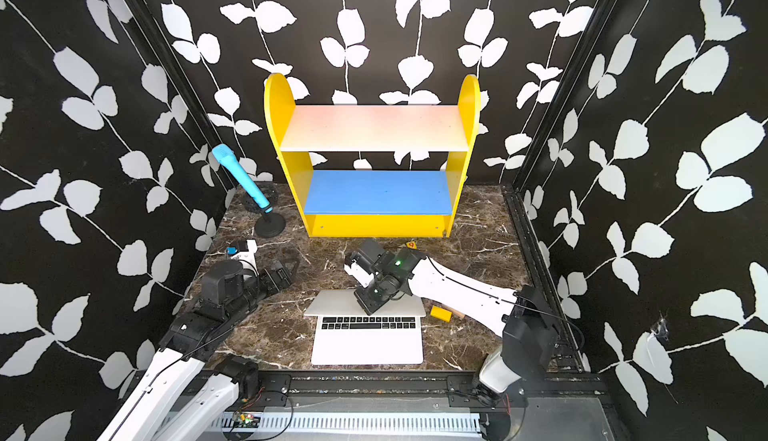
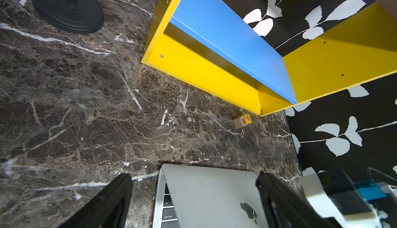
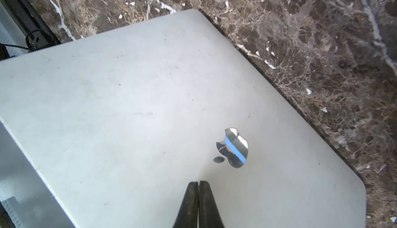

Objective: Close the laptop lid and set it aside
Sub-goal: Close the lid of the laptop.

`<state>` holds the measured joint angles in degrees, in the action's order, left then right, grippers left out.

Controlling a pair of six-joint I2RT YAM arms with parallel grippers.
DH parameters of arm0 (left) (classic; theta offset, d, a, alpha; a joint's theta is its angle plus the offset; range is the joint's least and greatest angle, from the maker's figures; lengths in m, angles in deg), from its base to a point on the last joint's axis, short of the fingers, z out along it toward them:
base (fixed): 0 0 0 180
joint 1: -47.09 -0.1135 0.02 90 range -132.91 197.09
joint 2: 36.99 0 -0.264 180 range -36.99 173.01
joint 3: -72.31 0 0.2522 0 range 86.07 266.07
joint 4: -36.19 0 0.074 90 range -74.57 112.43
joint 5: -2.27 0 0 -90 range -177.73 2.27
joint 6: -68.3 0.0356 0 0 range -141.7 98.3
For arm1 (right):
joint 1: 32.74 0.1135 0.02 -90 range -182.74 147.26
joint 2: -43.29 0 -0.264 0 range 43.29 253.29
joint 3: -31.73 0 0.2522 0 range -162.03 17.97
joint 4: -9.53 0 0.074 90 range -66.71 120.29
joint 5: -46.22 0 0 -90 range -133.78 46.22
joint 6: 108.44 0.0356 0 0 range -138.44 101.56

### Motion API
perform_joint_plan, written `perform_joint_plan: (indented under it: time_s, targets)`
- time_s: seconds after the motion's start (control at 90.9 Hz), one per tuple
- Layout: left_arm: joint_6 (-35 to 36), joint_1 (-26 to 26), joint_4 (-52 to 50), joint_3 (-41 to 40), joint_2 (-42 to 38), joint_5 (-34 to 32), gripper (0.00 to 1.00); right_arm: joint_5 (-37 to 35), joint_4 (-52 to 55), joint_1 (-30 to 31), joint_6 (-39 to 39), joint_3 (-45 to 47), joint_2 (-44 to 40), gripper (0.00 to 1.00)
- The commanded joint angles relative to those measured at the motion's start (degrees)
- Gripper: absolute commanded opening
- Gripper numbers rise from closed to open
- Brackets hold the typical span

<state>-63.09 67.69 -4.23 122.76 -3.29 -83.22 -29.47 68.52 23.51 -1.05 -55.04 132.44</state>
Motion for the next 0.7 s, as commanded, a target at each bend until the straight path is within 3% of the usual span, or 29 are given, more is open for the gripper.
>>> perform_joint_plan:
  time_s: [0.0, 0.693]
  targets:
    - [0.39, 0.23, 1.33, -0.64, -0.03, 0.6, 0.94, 1.55, 0.68, 0.8, 0.23, 1.25, 0.01, 0.08]
    - [0.51, 0.23, 2.86, -3.41, 1.02, 0.52, 0.94, 4.18, -3.6, 1.28, 0.98, 5.09, 5.37, 0.08]
